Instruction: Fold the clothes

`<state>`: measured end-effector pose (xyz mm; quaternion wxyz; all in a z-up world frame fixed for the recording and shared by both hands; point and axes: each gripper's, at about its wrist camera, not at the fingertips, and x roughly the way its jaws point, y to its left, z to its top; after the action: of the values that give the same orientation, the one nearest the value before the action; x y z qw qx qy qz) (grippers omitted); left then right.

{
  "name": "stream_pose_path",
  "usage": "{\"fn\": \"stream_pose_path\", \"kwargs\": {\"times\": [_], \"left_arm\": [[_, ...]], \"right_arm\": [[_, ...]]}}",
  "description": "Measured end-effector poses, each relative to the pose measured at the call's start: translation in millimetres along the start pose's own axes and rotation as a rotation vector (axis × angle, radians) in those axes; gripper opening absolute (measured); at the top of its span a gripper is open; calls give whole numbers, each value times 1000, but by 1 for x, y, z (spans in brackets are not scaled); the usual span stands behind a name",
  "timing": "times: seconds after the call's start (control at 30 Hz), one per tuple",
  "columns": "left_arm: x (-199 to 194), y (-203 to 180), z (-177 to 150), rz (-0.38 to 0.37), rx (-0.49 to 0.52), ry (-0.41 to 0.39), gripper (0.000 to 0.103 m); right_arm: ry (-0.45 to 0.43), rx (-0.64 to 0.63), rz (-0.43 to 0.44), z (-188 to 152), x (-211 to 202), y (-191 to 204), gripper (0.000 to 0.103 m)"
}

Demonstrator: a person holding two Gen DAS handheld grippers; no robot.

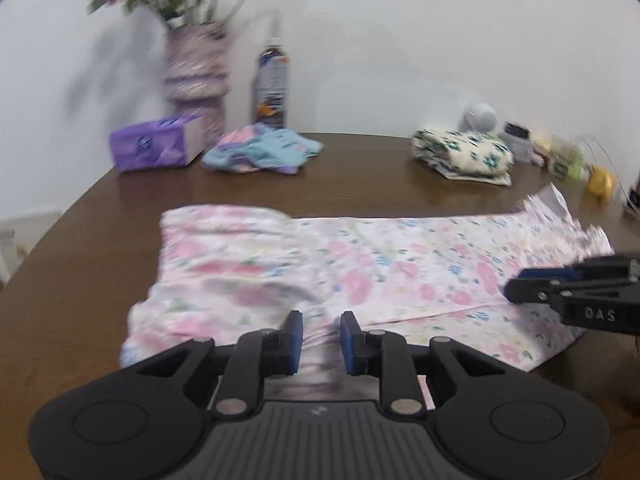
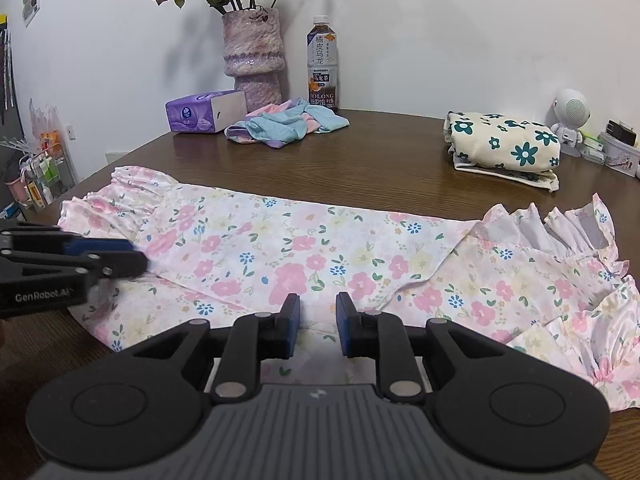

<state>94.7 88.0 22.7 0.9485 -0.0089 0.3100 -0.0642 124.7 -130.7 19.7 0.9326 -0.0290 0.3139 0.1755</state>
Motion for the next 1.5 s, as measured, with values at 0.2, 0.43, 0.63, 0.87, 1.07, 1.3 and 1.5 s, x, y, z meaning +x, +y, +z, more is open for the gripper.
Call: {"fn": "stream_pose_path", "kwargs": {"times": [0.2,0.43,0.63,0.87,1.07,1.3,1.5], "left_arm": [[-8,18,-3,9,-63,5,20],[-28,6,7,-11,-33,-77,25],[5,-40,23,-77,115,-40,33],[25,-37,12,-35,105,19,31],[15,-27,25,-110,65,-12,26],[52,-63,74,-176,155,-4,26],[94,-71,73,-109,136,46,25]], "right_arm": [[0,-1,0,-1,0,-1,19],[0,-3,0,-1,0,0,19],[-1,-7,-2,-1,0,1,19],[-1,0,3,-1,-1,0,19],[-3,25,16,-1,-1,-5,19],[-2,4,5,-1,-1,-2,20],[-2,6,6,-1,0,-1,20]]}}
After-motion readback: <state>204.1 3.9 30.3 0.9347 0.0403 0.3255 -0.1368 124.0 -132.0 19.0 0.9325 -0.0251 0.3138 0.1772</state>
